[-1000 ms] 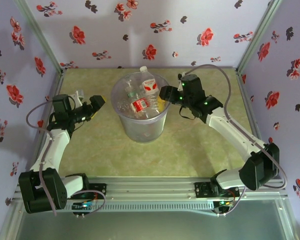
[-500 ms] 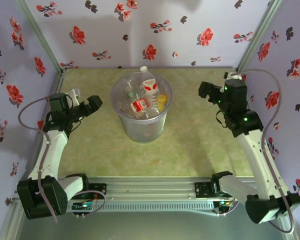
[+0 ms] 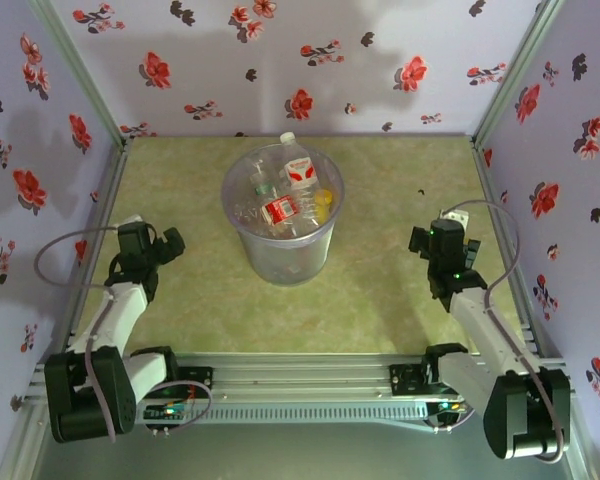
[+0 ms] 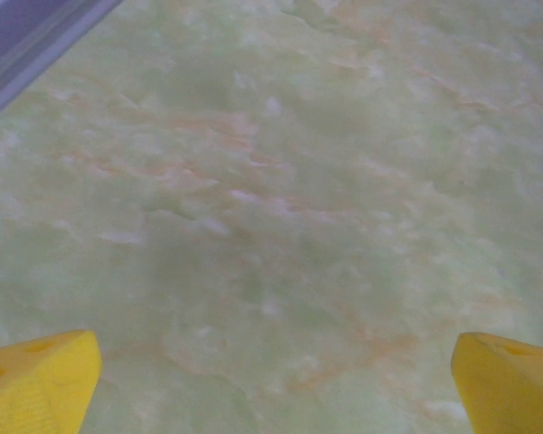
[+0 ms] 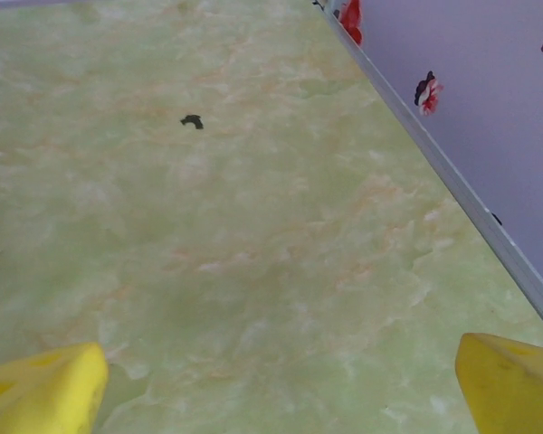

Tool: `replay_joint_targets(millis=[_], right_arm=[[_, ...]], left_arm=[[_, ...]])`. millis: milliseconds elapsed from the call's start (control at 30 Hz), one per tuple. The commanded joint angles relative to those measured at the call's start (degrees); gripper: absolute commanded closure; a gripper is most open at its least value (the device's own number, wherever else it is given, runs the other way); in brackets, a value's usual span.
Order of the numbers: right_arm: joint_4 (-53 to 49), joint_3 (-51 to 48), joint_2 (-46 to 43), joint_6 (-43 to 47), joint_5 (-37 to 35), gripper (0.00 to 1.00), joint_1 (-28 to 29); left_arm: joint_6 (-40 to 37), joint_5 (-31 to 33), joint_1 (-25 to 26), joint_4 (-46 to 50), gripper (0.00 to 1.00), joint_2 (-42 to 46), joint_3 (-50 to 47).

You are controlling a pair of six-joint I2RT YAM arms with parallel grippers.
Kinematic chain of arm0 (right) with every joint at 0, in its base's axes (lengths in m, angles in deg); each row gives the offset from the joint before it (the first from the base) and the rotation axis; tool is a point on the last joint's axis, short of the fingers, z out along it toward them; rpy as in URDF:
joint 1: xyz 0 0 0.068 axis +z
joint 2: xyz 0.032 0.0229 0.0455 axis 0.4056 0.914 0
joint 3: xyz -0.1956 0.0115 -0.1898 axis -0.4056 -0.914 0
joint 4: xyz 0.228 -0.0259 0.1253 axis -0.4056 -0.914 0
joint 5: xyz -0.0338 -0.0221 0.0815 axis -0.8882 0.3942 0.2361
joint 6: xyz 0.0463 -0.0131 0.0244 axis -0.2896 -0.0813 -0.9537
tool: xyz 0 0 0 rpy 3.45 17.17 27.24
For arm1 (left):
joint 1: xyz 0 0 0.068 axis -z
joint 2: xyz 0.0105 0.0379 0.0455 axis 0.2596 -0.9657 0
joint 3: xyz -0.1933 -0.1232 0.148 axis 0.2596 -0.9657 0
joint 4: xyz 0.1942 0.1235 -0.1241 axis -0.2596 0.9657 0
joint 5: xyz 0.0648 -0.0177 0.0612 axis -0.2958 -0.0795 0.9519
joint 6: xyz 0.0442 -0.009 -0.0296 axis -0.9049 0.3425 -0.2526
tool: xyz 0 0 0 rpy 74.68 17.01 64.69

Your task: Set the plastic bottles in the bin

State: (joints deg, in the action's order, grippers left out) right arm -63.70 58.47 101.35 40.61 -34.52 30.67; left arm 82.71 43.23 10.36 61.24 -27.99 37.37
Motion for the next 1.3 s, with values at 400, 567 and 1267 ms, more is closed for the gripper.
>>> replay_joint_targets(millis=[400,567,1267], right_arm=[[33.57,-10.31,12.29,5.06,0.26,0.01,-1.07],[38.12,-10.21,14.91,5.26,1.12,0.01,-1.03],[68.09,-12.38,35.23,7.65,3.06,0.01,-0.70]], left_arm=[[-6.58,4.24,-0.17,-22.96,0.00,-11.68,-2.76],[-8.68,4.23,-0.16,-27.12,0.00,-14.65,-1.85],[-17.60,9.12,6.97,-52.46,0.00,-26.13,-6.52]])
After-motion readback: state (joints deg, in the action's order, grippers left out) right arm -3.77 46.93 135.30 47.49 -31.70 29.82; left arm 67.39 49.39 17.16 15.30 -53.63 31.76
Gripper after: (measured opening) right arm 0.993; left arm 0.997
